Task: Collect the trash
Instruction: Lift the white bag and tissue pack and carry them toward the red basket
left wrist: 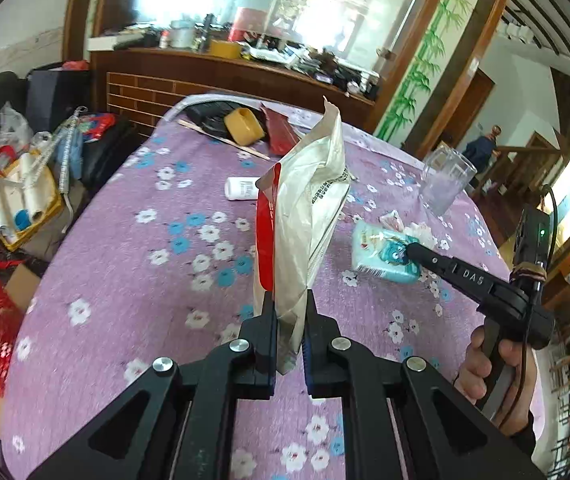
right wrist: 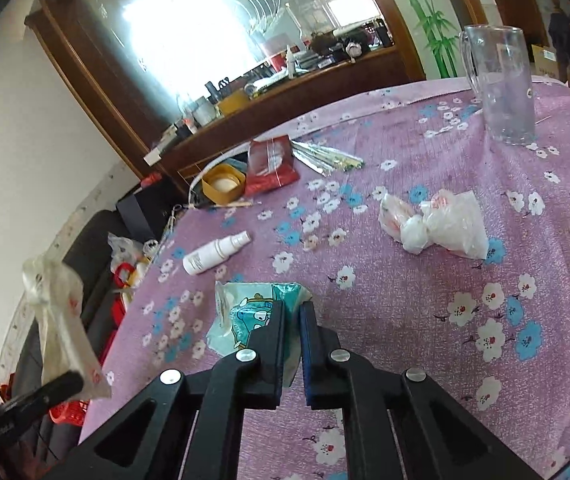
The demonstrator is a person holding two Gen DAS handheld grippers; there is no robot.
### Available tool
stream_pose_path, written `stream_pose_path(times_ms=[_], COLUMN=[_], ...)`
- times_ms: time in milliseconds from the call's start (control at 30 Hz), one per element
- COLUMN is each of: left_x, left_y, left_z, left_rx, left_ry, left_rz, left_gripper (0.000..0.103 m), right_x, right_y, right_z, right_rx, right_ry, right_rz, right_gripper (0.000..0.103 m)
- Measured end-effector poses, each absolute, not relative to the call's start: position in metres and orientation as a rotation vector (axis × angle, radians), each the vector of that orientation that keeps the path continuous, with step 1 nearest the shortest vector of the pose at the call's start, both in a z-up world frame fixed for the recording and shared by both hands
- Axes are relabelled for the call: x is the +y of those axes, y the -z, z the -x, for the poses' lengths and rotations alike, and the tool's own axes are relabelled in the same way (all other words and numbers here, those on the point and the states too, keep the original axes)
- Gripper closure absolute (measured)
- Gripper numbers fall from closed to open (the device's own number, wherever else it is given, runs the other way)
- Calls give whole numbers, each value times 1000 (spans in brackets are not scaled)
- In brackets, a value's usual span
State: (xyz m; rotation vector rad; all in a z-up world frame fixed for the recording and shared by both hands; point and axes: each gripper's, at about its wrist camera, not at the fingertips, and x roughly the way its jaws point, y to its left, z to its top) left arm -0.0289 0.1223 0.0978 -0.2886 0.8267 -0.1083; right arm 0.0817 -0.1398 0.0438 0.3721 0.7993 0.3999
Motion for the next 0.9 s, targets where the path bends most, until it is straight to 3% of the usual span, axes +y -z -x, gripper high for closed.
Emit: stream_pose_path(times_ms=[900], left_x=[180], left_y=[-146], left_z=[142], left_rx=[628], left_ry=[20], left_rz=[363], left_gripper=[92], right_x=[-86], right_y=[-139], right_z=[7], right_rx=[558], right_ry=[-579], right_rz=[-422], right_gripper=[95])
